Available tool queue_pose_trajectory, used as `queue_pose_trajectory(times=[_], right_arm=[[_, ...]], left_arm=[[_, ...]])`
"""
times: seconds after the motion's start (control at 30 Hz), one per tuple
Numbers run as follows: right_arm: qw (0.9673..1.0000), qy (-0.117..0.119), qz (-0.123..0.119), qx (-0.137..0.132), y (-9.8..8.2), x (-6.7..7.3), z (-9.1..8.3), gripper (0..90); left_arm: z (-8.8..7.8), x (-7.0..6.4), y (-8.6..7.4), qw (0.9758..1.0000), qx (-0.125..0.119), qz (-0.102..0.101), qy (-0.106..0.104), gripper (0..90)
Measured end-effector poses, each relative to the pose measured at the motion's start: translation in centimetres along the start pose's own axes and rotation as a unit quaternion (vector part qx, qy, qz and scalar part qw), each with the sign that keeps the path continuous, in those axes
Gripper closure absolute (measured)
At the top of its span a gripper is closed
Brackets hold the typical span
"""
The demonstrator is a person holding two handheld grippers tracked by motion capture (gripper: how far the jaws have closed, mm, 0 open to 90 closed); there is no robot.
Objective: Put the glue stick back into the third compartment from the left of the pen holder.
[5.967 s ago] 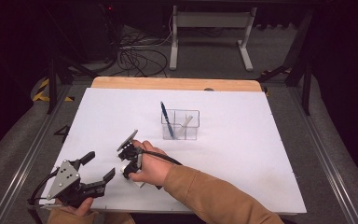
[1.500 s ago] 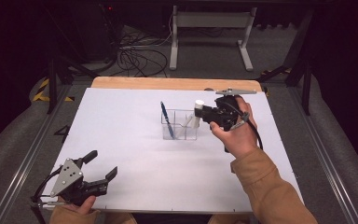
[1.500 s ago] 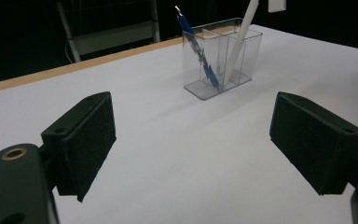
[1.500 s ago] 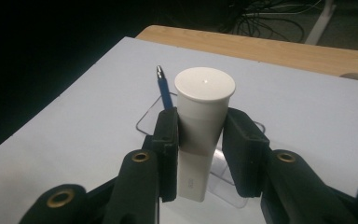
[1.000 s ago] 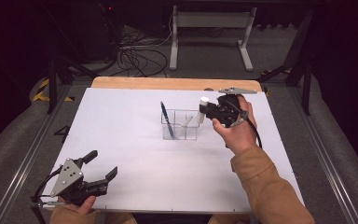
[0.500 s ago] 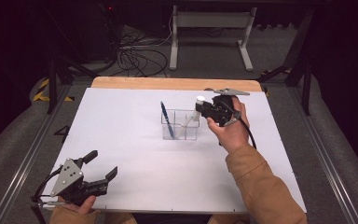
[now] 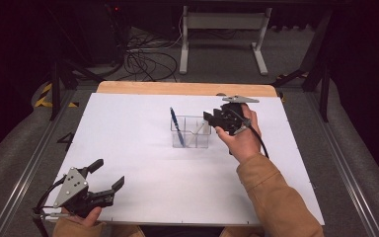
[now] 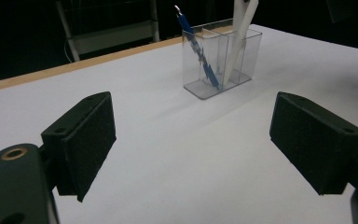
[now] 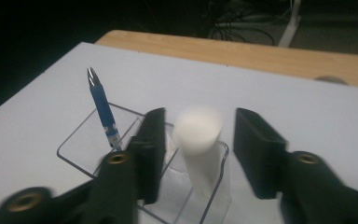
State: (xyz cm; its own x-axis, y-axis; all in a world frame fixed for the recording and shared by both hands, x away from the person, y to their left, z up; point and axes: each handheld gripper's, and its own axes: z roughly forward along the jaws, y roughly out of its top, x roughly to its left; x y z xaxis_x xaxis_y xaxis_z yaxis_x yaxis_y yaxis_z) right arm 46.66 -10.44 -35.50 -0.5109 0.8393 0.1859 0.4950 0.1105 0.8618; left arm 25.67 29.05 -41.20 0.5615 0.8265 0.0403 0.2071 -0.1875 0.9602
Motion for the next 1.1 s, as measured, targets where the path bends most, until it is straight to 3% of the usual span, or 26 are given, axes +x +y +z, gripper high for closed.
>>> queue_pose_trajectory(times=[0.1, 0.27, 0.57, 0.73, 0.83, 0.9, 1.1], right_arm=[[1.0000, 0.001, 0.006, -0.006, 0.1, -0.1, -0.4, 48.0], [0.9997, -0.002, -0.016, -0.020, 0.3, -0.1, -1.0, 42.8], [0.9987, 0.001, -0.034, -0.037, 0.4, -0.3, -2.6, 38.5], [0.9971, 0.016, -0.052, -0.053, 0.5, -0.4, -3.7, 36.0], [0.9950, 0.036, -0.062, -0.069, 0.6, -0.5, -4.5, 35.1], [0.9936, 0.036, -0.073, -0.079, 0.6, -0.5, -5.1, 34.3], [0.9921, 0.047, -0.085, -0.079, -0.1, -0.6, -6.6, 29.7]], left_arm=[[0.0, 0.0, 0.0, 1.0000, 0.001, -0.001, -0.001, 15.1], [0.0, 0.0, 0.0, 1.0000, 0.000, 0.000, 0.000, 15.1], [0.0, 0.0, 0.1, 1.0000, 0.001, 0.002, 0.000, 15.1], [0.0, 0.0, 0.1, 1.0000, 0.000, 0.001, 0.000, 15.1], [0.0, 0.0, 0.1, 1.0000, 0.000, 0.000, 0.000, 15.1], [0.1, 0.0, 0.1, 1.0000, -0.001, 0.001, 0.000, 15.1], [0.1, -0.1, 0.1, 1.0000, 0.000, 0.002, -0.001, 15.1]])
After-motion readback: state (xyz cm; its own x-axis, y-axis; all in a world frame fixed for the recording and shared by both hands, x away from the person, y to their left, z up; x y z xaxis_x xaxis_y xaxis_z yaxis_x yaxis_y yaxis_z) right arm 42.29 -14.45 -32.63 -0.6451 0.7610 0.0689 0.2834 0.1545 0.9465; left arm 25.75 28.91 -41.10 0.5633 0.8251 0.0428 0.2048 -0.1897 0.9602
